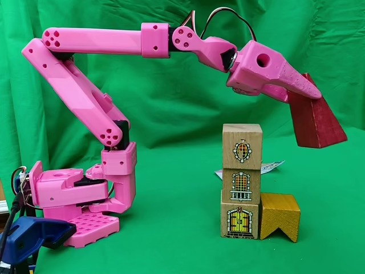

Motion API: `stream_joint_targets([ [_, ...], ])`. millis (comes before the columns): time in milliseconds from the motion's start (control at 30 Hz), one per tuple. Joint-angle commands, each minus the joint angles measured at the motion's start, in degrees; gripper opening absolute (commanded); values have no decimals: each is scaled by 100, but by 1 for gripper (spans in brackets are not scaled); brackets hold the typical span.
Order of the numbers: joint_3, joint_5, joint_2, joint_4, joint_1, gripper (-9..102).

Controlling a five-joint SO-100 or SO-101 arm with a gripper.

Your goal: Grasp some building blocks and build the house on the picture.

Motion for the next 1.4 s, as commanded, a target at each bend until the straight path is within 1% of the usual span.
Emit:
stream_joint_targets([
  [0, -264, 26, 26, 176, 123, 24],
  [167, -264, 26, 26, 571, 229, 24],
  [667, -264, 26, 26, 1371, 404, 24],
  [1100, -246, 26, 35, 1441, 580, 24],
  [1367, -237, 35, 141, 1934, 580, 24],
])
